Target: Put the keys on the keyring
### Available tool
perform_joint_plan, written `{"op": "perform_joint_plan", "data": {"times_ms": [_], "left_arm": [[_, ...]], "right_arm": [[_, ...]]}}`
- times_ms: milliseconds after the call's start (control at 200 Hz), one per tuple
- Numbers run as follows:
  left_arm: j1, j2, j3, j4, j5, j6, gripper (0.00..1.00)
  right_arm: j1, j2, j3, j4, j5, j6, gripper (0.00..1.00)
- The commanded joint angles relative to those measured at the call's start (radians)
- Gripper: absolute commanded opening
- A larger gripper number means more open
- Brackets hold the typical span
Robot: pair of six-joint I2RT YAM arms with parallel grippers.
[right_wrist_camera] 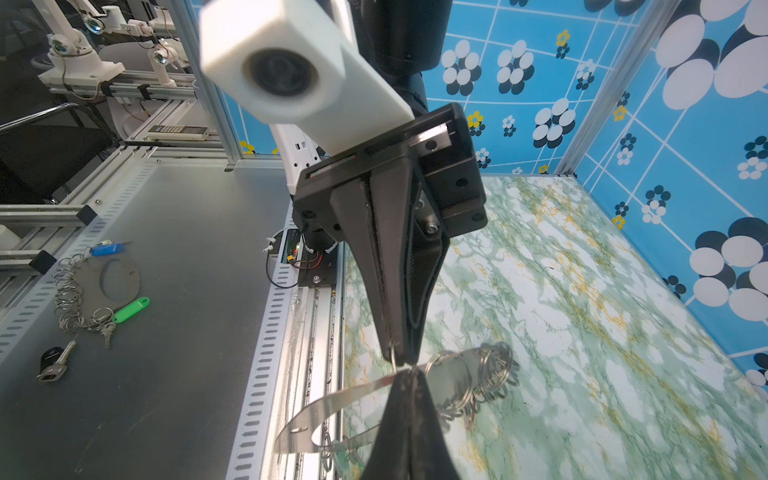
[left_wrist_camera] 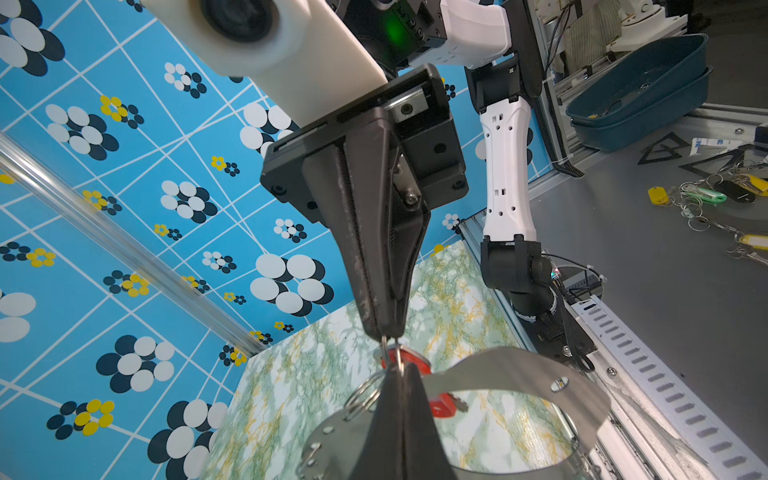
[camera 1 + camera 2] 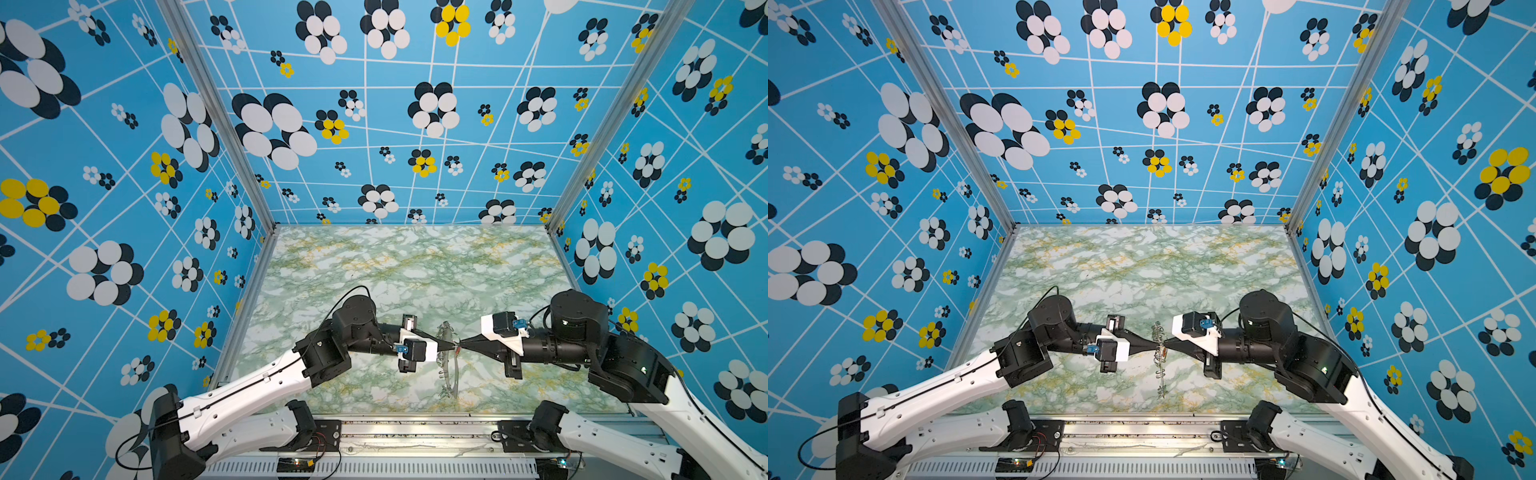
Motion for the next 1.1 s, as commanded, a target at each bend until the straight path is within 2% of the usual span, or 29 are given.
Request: {"op": "perform_joint_plan", "data": {"times_ms": [0,650,950,1094], "left_arm": [[-0.015,0.019,0.053,0.016,0.089,-0.003,0.00],[-0.015,0.032,0.100,-0.069,0.112,0.005,0.00],[-0.030,-0.032,0.021,0.046,0.044,0.065,0.00],[-0.035,-0.044,0.018,0.043,0.045,0.075,0.00]], "right_arm": [[0.000,0.022,0.018,0.074,0.016,0.012,0.00],[0.000,0.044,0.019,0.059,0.010,0.016,0.00],[0.000,0.054,0.031,0.001,0.052,0.026,0.00],[0.000,0.056,0.038,-0.008,0.088,0.034,0.00]]}}
